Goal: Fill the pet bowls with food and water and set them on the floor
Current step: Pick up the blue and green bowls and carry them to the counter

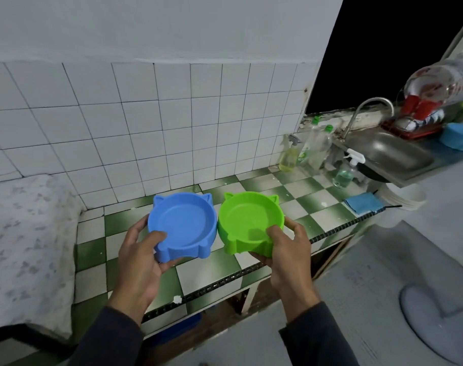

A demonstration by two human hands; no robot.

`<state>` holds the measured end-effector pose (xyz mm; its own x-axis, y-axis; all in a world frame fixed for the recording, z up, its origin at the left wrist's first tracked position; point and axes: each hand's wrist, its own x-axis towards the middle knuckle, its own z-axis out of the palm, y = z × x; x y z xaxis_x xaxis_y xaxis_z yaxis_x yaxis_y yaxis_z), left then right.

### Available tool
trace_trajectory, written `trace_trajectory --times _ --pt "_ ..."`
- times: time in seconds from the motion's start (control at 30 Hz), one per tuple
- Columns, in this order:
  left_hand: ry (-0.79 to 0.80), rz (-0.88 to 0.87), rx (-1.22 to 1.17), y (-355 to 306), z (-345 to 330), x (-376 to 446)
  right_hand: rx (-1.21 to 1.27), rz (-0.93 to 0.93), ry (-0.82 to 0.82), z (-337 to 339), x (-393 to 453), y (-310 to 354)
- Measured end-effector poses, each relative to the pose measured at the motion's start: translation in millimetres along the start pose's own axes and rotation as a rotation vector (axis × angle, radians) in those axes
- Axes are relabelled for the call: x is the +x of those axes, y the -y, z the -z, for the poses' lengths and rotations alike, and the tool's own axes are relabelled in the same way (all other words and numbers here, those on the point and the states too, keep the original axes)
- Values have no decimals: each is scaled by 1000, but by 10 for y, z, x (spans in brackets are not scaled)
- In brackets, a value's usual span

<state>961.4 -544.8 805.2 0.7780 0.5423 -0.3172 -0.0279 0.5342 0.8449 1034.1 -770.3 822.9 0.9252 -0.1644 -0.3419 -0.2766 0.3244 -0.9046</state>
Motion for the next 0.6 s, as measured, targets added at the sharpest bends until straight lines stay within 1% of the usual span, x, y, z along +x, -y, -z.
trace_trajectory --times 0.37,0.6 --pt "-49 24 -14 92 -370 1085 -66 -72 -19 -549 1064 43" --pt "-72 19 -11 189 -525 1480 -99 -105 13 -746 1561 41"
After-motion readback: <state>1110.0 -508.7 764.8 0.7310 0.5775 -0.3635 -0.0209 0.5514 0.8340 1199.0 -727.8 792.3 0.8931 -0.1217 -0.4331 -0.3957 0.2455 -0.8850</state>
